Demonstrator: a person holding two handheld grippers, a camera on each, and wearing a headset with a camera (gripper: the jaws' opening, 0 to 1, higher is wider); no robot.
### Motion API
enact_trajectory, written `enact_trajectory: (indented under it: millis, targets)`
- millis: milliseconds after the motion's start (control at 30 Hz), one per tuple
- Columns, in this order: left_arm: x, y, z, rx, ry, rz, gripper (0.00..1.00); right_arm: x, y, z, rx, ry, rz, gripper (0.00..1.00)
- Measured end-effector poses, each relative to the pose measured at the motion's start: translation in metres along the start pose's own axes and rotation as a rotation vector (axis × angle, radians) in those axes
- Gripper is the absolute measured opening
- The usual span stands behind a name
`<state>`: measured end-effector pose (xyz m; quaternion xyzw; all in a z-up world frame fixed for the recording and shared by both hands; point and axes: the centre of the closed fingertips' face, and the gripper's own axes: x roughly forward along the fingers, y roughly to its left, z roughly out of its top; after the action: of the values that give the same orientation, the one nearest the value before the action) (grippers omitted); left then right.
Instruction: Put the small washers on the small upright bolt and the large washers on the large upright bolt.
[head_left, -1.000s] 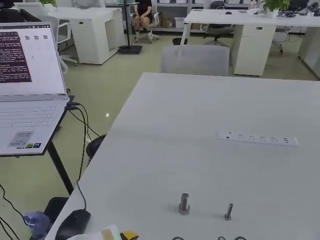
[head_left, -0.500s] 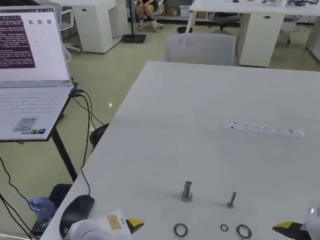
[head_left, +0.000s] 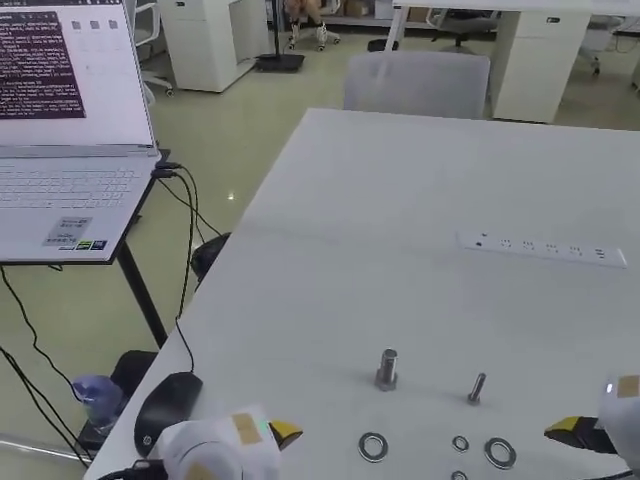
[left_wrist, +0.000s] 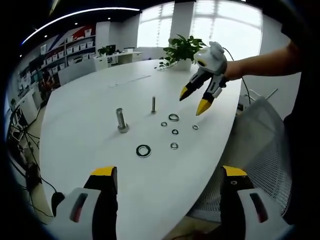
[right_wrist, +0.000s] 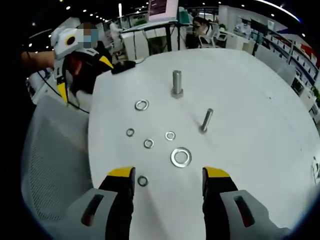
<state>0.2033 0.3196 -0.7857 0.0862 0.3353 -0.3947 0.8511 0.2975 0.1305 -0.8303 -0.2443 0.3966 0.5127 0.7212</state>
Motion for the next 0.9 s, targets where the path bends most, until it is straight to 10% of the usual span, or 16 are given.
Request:
enact_trajectory:
  millis: [900]
  targets:
    - [-0.001,-0.002,-0.004,0.017,0.013,-0.026,0.81,0.03,-0.015,0.002,-0.146,0.139,0.011,0.45]
